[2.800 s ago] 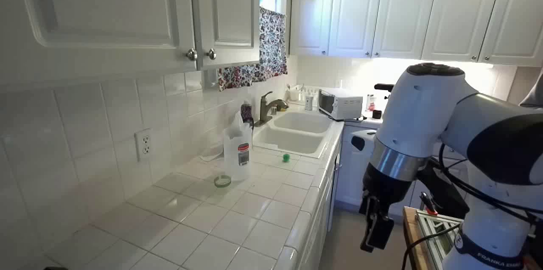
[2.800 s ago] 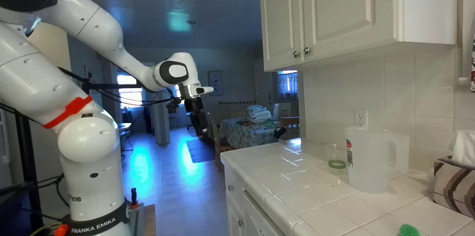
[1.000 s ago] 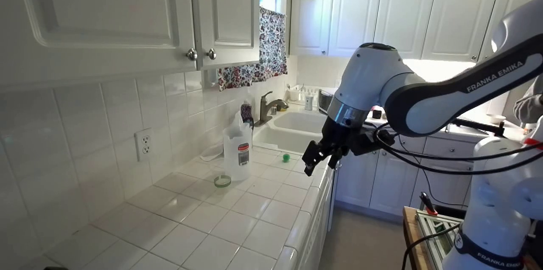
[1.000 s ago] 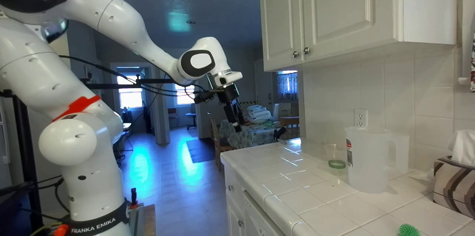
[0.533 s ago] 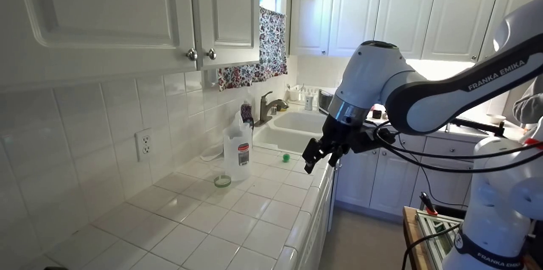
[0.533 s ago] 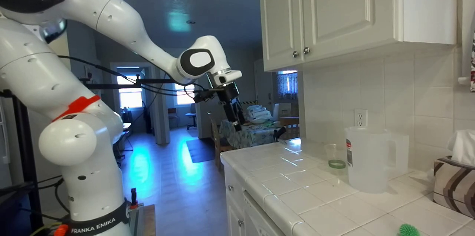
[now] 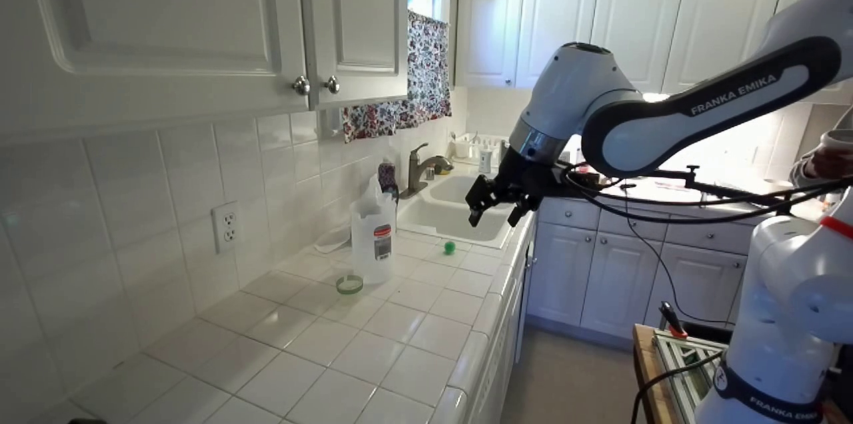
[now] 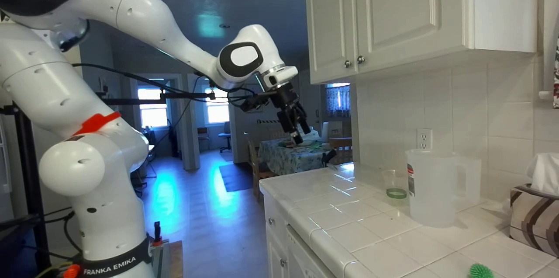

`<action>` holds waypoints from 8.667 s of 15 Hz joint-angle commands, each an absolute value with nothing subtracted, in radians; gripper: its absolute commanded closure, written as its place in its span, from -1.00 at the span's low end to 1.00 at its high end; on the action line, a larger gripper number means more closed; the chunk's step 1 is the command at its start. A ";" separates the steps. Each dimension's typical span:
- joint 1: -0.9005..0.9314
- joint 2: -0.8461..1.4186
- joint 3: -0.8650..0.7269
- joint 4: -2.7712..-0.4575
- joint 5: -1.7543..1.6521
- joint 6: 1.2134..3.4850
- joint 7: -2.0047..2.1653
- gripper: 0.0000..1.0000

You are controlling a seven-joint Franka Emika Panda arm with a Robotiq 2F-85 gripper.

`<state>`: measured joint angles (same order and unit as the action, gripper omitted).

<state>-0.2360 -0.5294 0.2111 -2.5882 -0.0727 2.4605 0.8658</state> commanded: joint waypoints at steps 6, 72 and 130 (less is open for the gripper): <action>-0.172 -0.272 0.016 -2.407 -0.008 2.560 0.559 -1.00; -0.183 0.020 -0.119 -2.093 0.059 2.622 0.387 -1.00; -0.149 0.641 -0.191 -1.364 0.159 2.393 0.475 0.97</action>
<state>-0.1640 0.6109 -0.1635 -1.4220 0.1855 2.4092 0.4315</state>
